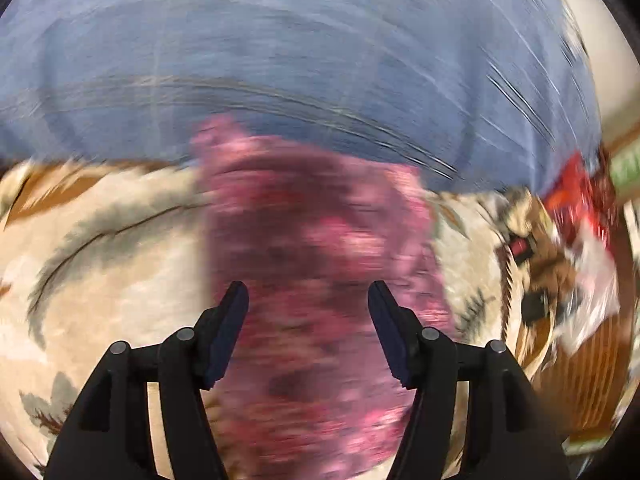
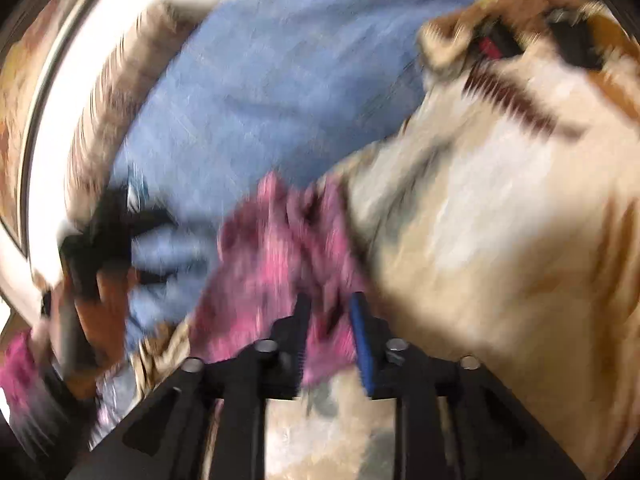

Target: Fold small clothes

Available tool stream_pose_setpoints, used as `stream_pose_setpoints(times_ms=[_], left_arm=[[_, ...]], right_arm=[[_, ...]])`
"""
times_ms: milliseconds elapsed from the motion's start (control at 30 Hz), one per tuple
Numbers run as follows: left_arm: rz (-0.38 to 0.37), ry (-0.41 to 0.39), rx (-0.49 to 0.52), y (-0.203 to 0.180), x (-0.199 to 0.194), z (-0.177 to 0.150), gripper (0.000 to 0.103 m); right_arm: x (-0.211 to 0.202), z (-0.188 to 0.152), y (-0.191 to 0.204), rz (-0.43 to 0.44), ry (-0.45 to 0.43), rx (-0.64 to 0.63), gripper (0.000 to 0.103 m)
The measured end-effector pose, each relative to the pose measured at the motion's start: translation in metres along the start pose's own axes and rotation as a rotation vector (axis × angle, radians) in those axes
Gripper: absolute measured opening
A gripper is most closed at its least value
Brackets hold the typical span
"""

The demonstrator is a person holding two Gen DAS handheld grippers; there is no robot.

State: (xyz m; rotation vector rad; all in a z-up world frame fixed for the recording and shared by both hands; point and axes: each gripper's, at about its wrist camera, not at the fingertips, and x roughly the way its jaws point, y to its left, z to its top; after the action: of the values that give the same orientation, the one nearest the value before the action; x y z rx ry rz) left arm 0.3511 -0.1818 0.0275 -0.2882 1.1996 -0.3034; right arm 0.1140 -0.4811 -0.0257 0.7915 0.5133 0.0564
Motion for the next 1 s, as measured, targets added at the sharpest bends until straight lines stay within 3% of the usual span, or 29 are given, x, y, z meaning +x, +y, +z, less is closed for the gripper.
stream_pose_setpoints(times_ms=[100,200,267,367,400,433,467,533,600,667,767,867,900,933,1000], left_arm=[[-0.071,0.053,-0.101,0.040,0.009,-0.015,0.061],[-0.162,0.091,-0.146,0.053,0.018,-0.033,0.061],[-0.198,0.091,-0.154,0.056,0.020,-0.039,0.061],[-0.204,0.091,-0.141,0.055,0.020,-0.039,0.061],[-0.202,0.092,-0.130,0.053,0.018,-0.038,0.061],[-0.199,0.087,-0.122,0.052,0.016,-0.038,0.061],[-0.192,0.076,-0.107,0.049,0.014,-0.038,0.061],[-0.179,0.059,-0.079,0.044,0.013,-0.038,0.061],[-0.158,0.043,-0.056,0.038,0.017,-0.041,0.063],[-0.109,0.064,-0.035,0.032,0.030,-0.046,0.063],[-0.104,0.081,-0.039,0.033,0.037,-0.053,0.065],[-0.135,0.085,-0.042,0.040,0.025,-0.059,0.063],[-0.146,0.081,-0.034,0.041,0.020,-0.065,0.063],[-0.154,0.076,-0.023,0.042,0.015,-0.072,0.063],[-0.170,0.068,-0.011,0.042,0.010,-0.085,0.063]], right_arm=[[0.031,0.042,0.015,0.025,0.046,-0.032,0.044],[0.100,0.068,0.032,0.077,0.213,-0.059,0.061],[0.140,0.073,0.034,0.019,0.283,-0.042,0.062],[0.193,0.070,0.031,0.008,0.437,0.018,0.061],[0.199,0.068,0.034,0.028,0.447,0.010,0.047],[0.198,0.068,0.043,0.058,0.434,-0.037,0.015],[0.194,0.070,0.053,0.062,0.409,-0.099,0.008],[0.171,0.075,0.068,0.079,0.308,-0.208,0.007],[0.157,0.083,0.057,0.088,0.228,-0.144,0.007],[0.161,0.083,0.030,0.023,0.240,-0.043,0.007],[0.179,0.070,0.005,-0.064,0.356,0.002,0.008],[0.158,0.073,0.009,-0.019,0.325,0.027,0.017],[0.151,0.074,0.010,0.018,0.332,0.041,0.027],[0.143,0.072,0.009,0.052,0.344,0.049,0.044],[0.128,0.063,0.007,0.113,0.359,0.043,0.053]])
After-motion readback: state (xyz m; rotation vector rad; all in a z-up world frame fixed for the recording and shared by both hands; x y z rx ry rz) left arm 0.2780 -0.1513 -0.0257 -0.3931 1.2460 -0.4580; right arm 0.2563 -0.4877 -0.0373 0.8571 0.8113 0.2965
